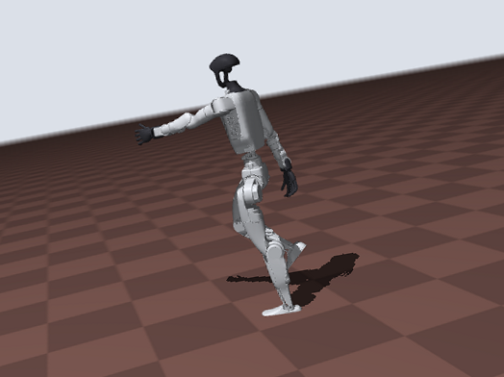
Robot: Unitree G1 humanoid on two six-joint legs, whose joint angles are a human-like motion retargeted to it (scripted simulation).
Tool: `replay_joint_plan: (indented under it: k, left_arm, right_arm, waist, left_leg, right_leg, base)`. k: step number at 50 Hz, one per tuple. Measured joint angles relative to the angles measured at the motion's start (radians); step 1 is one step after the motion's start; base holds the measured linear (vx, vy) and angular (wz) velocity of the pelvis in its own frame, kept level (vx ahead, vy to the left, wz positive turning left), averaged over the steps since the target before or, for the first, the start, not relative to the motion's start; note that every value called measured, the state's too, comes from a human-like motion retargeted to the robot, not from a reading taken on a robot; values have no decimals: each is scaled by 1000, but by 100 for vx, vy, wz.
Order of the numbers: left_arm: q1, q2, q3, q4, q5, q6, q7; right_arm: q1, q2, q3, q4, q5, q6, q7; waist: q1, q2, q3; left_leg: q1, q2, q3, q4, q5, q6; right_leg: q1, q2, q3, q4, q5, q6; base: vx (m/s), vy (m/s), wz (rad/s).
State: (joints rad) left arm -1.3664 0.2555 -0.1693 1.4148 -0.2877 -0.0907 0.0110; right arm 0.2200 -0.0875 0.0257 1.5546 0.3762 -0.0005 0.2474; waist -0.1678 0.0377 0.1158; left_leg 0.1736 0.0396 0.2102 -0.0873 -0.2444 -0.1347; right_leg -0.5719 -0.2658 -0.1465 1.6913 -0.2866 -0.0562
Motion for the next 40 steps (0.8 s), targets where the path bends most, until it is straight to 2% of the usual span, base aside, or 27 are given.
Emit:
replay_joint_plan:
  k: [4, 7, 10, 13, 15, 17, 18, 20, 22, 24, 25, 27, 30, 33, 35, 40]
  left_arm:
    - [-254, 97, -201, -66, 25, 17, -60]
    - [-356, 173, -291, -68, 80, 7, -135]
    - [-376, 208, -311, -44, 62, -24, -137]
    - [-276, 170, -260, -63, -16, -77, -94]
    - [-156, 105, -205, -95, -58, -107, -65]
    - [-1, 18, -158, -115, -39, -111, -54]
    - [91, -27, -144, -113, 5, -107, -69]
    - [310, -99, -135, -72, 150, -102, -128]
    - [563, -120, -121, 22, 291, -59, -243]
    - [819, -100, -104, 128, 263, -50, -324]
    - [944, -80, -88, 184, 239, -55, -337]
    - [1198, -23, -54, 253, 172, -76, -359]
    - [1572, 69, -50, 249, 55, -113, -427]
    - [1880, 174, -55, 209, -14, -108, -505]
    - [2036, 233, -23, 209, -27, -78, -534]
    - [2209, 243, 75, 233, -68, -13, -540]
  right_arm:
    - [209, 58, 158, 33, 93, 52, 108]
    - [266, 52, 221, 63, 62, 59, 162]
    - [231, 20, 228, 86, 22, 23, 121]
    - [127, -9, 211, 108, 22, -24, 38]
    - [33, -26, 193, 130, 11, -34, -13]
    - [-80, -46, 171, 145, -37, -16, -64]
    - [-139, -58, 167, 145, -52, -8, -85]
    - [-270, -85, 191, 145, 17, -27, -129]
    - [-445, -135, 184, 145, 80, -40, -172]
    - [-661, -213, 88, 133, 62, -72, -255]
    - [-776, -251, 40, 115, 71, -92, -300]
    - [-1016, -306, -5, 60, 153, -143, -362]
    - [-1365, -371, 53, -13, 371, -242, -412]
    - [-1664, -467, 204, -30, 522, -305, -438]
    - [-1851, -528, 310, -1, 517, -301, -455]
    - [-2160, -542, 509, 81, 437, -275, -493]
  waist:
    - [-23, 34, 9]
    - [-11, 44, -2]
    - [-2, 43, -23]
    - [5, 34, -21]
    - [22, 13, 5]
    - [85, -26, 43]
    - [136, -42, 54]
    - [243, -75, 68]
    - [302, -110, 37]
    - [318, -123, -54]
    - [329, -132, -79]
    - [367, -158, -86]
    - [453, -201, -88]
    - [545, -236, -88]
    - [582, -245, -84]
    - [576, -244, -77]
  left_leg:
    - [31, 21, -36, 0, -16, 53]
    - [53, 28, -36, 0, -35, 61]
    - [67, 21, -52, 0, -53, 50]
    - [106, 6, -112, 2, -69, 43]
    - [154, -17, -169, 26, -90, 51]
    - [209, -58, -216, 69, -99, 81]
    - [221, -76, -226, 104, -92, 101]
    - [197, -107, -222, 254, -69, 136]
    - [-24, -109, -169, 670, -128, 110]
    - [-371, -48, -111, 1172, -217, 104]
    - [-498, -15, -81, 1368, -261, 121]
    - [-645, 42, -16, 1638, -345, 172]
    - [-810, 104, 53, 1888, -413, 224]
    - [-932, 118, 75, 1954, -442, 245]
    - [-984, 109, 72, 1921, -446, 247]
    - [-936, 109, 100, 1549, -424, 252]
  right_leg:
    - [-132, 65, 50, -32, -41, -52]
    - [-174, 128, 74, -176, -66, -59]
    - [-137, 162, 75, -444, -73, -23]
    - [56, 166, 52, -899, -42, 49]
    - [277, 160, 43, -1292, 52, 100]
    - [483, 138, 50, -1594, 208, 145]
    - [547, 129, 57, -1668, 263, 161]
    - [634, 104, 73, -1723, 304, 182]
    - [645, 76, 73, -1725, 293, 180]
    - [577, 79, 57, -1724, 275, 163]
    - [561, 80, 55, -1726, 262, 160]
    - [571, 70, 75, -1729, 232, 160]
    - [582, 55, 114, -1738, 204, 161]
    - [591, 40, 123, -1740, 186, 169]
    - [605, 36, 108, -1730, 170, 173]
    - [648, 35, 58, -1687, 132, 184]
  base:
    - [38, -8, 47]
    - [38, -8, -3]
    - [40, -7, 30]
    - [46, -7, 106]
    - [54, -12, 139]
    - [56, -19, 79]
    - [52, -24, 9]
    - [48, -27, -28]
    - [35, -26, 13]
    - [28, -17, 50]
    - [36, -11, 2]
    - [42, -7, -46]
    - [46, -3, -68]
    - [47, 2, -22]
    - [48, 6, 35]
    - [48, 8, 52]
